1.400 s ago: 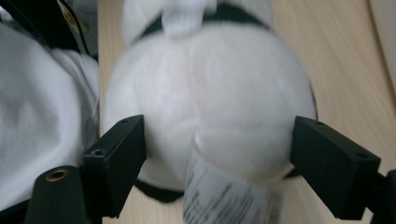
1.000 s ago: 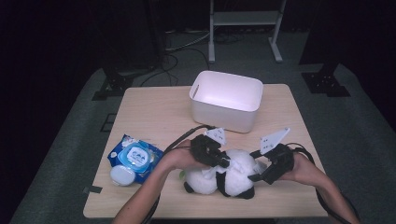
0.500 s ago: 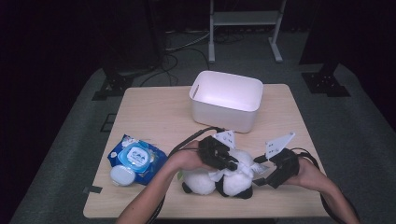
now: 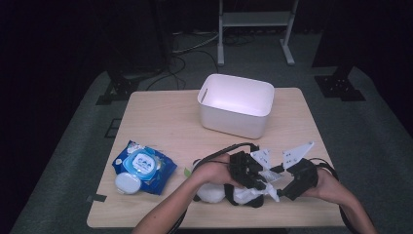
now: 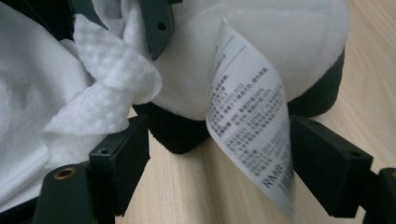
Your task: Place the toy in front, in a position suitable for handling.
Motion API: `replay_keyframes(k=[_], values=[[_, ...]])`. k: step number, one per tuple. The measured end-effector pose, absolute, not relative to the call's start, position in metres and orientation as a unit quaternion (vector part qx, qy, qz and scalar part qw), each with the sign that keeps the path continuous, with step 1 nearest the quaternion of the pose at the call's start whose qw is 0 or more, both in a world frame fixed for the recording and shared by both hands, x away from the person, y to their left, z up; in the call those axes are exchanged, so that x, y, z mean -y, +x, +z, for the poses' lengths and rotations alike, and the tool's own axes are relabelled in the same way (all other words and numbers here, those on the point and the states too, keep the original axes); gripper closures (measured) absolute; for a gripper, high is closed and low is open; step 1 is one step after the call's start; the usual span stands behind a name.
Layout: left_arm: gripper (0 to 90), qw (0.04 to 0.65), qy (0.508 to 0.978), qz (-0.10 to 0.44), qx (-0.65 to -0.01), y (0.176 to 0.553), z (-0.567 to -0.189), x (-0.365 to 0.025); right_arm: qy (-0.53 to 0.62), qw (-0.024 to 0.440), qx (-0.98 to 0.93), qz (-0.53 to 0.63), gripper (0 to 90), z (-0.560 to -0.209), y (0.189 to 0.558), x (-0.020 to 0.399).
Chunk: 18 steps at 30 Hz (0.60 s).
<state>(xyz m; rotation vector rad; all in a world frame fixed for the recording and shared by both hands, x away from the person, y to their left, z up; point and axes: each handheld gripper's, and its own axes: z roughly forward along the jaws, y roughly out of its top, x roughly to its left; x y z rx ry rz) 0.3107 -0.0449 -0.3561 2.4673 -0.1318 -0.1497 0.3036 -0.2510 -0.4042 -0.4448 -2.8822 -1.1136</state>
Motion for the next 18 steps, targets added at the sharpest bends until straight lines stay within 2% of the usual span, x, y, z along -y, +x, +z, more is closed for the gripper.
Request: replay_keyframes(k=[7,18], values=[[77.5,0.339,0.940,-0.034,0.021,0.322,-0.343,0.016,-0.139,0.011,0.925,-0.355,20.1,-0.401,0.306,0.249],[77.5,0.335,0.940,-0.016,-0.062,0.347,-0.351,-0.050,-0.136,0.012,0.924,-0.358,20.0,-0.384,0.313,0.242]])
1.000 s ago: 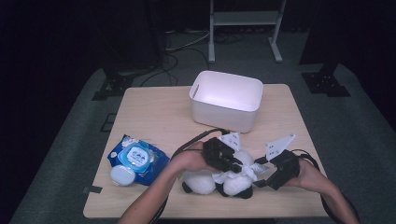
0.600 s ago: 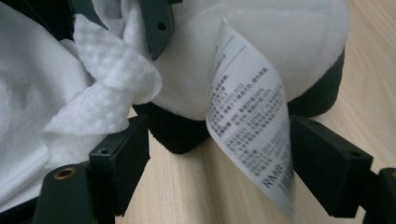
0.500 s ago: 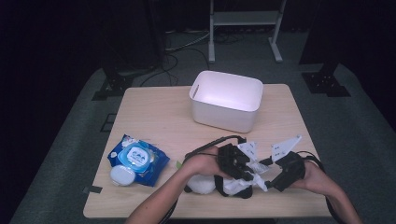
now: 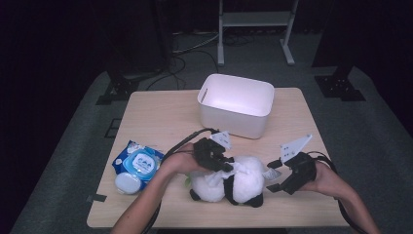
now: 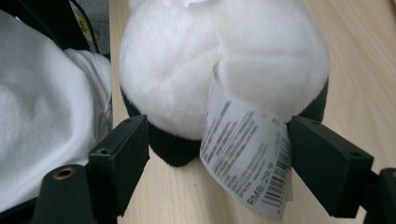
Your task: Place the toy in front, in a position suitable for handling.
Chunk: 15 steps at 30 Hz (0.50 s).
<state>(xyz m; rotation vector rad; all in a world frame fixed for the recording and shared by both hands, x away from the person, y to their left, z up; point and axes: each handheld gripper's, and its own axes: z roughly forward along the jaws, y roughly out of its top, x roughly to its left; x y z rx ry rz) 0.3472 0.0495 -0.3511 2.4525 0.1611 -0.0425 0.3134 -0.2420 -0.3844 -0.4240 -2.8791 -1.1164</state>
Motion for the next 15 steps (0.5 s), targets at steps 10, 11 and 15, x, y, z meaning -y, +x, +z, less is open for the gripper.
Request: replay_keyframes(k=[10,11,15], values=[[77.3,0.346,0.932,-0.011,-0.106,0.353,-0.356,-0.093,-0.118,0.007,0.930,-0.348,18.9,-0.364,0.331,0.205],[77.3,0.349,0.931,-0.014,-0.107,0.353,-0.357,-0.094,-0.116,0.008,0.931,-0.346,18.6,-0.363,0.334,0.200],[77.4,0.356,0.928,-0.023,-0.108,0.353,-0.363,-0.093,-0.112,0.020,0.935,-0.336,16.3,-0.362,0.342,0.182]])
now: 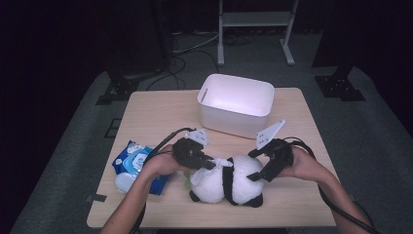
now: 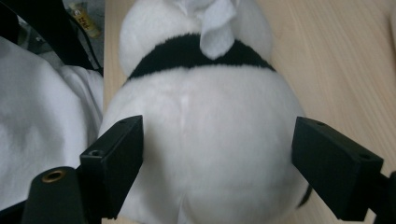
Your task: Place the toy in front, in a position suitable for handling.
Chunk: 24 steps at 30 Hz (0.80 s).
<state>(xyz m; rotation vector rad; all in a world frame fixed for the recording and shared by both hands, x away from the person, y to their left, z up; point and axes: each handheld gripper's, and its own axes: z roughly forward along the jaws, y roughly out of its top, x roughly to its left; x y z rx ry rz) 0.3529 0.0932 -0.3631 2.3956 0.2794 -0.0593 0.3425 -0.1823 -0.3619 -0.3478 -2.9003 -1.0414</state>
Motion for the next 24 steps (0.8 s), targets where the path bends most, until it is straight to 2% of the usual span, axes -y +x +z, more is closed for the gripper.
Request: replay_keyframes(k=[6,12,15,18,21,24], values=[[77.5,0.360,0.927,-0.028,-0.106,0.352,-0.367,-0.093,-0.116,0.050,0.946,-0.300,11.4,-0.370,0.351,0.165],[77.6,0.363,0.925,-0.032,-0.110,0.351,-0.371,-0.092,-0.128,0.070,0.942,-0.301,13.2,-0.383,0.352,0.164],[77.5,0.365,0.924,-0.031,-0.113,0.352,-0.372,-0.093,-0.129,0.063,0.942,-0.304,23.8,-0.385,0.351,0.165],[77.4,0.372,0.920,-0.036,-0.119,0.353,-0.371,-0.095,-0.104,0.034,0.937,-0.331,46.2,-0.382,0.345,0.172],[77.4,0.391,0.911,-0.035,-0.128,0.362,-0.365,-0.098,-0.100,0.023,0.929,-0.355,54.0,-0.379,0.348,0.183],[77.4,0.394,0.908,-0.019,-0.138,0.368,-0.357,-0.100,-0.091,0.004,0.926,-0.367,57.4,-0.375,0.350,0.187]])
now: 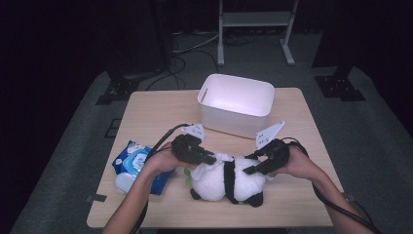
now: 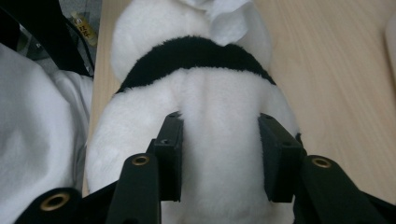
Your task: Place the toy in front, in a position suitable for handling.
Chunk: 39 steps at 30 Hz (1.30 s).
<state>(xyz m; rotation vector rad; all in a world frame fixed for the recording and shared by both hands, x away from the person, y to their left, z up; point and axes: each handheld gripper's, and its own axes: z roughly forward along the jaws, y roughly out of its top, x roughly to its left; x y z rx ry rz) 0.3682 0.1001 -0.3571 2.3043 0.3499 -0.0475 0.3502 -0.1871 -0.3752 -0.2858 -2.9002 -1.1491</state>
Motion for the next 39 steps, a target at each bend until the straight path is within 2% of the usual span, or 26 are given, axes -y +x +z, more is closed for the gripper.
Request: replay_keyframes(k=[1,4,8,12,14,17,19,25,29,32,39], values=[[77.4,0.394,0.908,-0.019,-0.138,0.368,-0.357,-0.100,-0.091,0.004,0.926,-0.367,57.4,-0.375,0.350,0.187],[77.3,0.396,0.906,-0.008,-0.145,0.374,-0.352,-0.100,-0.083,-0.055,0.924,-0.368,60.0,-0.360,0.351,0.191],[77.0,0.395,0.907,-0.010,-0.148,0.375,-0.356,-0.096,-0.083,-0.082,0.926,-0.360,60.0,-0.352,0.352,0.195],[76.9,0.371,0.917,-0.022,-0.146,0.375,-0.374,-0.088,-0.100,-0.052,0.927,-0.358,51.3,-0.360,0.353,0.198],[77.1,0.378,0.913,-0.031,-0.148,0.374,-0.379,-0.087,-0.110,-0.030,0.923,-0.369,40.1,-0.361,0.353,0.201],[77.4,0.373,0.916,-0.032,-0.146,0.370,-0.380,-0.088,-0.124,-0.015,0.919,-0.373,33.3,-0.356,0.355,0.202],[77.4,0.368,0.918,-0.033,-0.141,0.368,-0.380,-0.089,-0.140,-0.015,0.921,-0.363,25.5,-0.351,0.360,0.201],[77.7,0.367,0.920,-0.040,-0.132,0.362,-0.382,-0.091,-0.175,0.018,0.926,-0.334,14.7,-0.358,0.373,0.195],[77.5,0.371,0.919,-0.044,-0.130,0.361,-0.381,-0.093,-0.176,0.021,0.928,-0.327,15.7,-0.365,0.371,0.193],[77.4,0.378,0.915,-0.045,-0.132,0.364,-0.377,-0.095,-0.169,0.015,0.933,-0.318,20.7,-0.367,0.367,0.192],[76.6,0.390,0.907,-0.022,-0.161,0.375,-0.368,-0.106,-0.124,-0.005,0.937,-0.328,25.0,-0.369,0.357,0.192]])
